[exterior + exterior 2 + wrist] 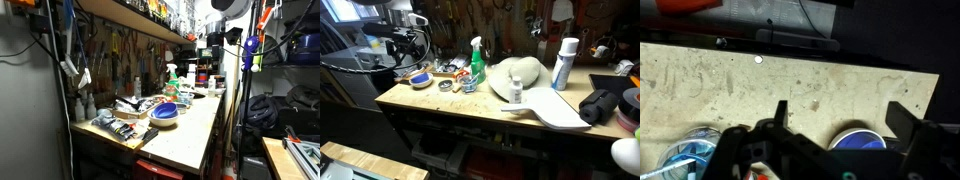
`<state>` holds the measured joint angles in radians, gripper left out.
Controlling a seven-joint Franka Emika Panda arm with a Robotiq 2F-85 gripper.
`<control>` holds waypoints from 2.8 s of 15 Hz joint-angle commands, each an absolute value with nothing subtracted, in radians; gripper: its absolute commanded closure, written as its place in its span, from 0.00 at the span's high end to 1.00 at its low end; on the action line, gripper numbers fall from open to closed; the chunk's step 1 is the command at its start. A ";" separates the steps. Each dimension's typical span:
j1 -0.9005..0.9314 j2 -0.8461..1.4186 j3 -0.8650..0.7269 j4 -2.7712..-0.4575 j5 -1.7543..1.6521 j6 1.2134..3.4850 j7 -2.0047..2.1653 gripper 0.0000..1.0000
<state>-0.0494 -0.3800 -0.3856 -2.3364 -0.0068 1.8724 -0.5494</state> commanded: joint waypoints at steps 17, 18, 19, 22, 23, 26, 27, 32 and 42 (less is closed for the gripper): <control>-0.021 -0.330 -0.176 -2.422 -0.148 2.199 -0.671 1.00; -0.023 -0.294 -0.156 -2.420 -0.191 2.243 -0.662 1.00; -0.027 -0.259 -0.141 -2.413 -0.239 2.277 -0.658 1.00; -0.037 -0.154 -0.125 -2.377 -0.357 2.322 -0.689 1.00; -0.035 -0.126 -0.127 -2.369 -0.365 2.332 -0.711 1.00; -0.031 -0.037 -0.125 -2.326 -0.327 2.342 -0.806 1.00; -0.034 -0.014 -0.124 -2.310 -0.306 2.336 -0.842 1.00; -0.058 0.072 -0.109 -2.209 -0.063 2.233 -1.162 1.00; -0.093 0.110 -0.083 -2.179 0.056 2.261 -1.307 1.00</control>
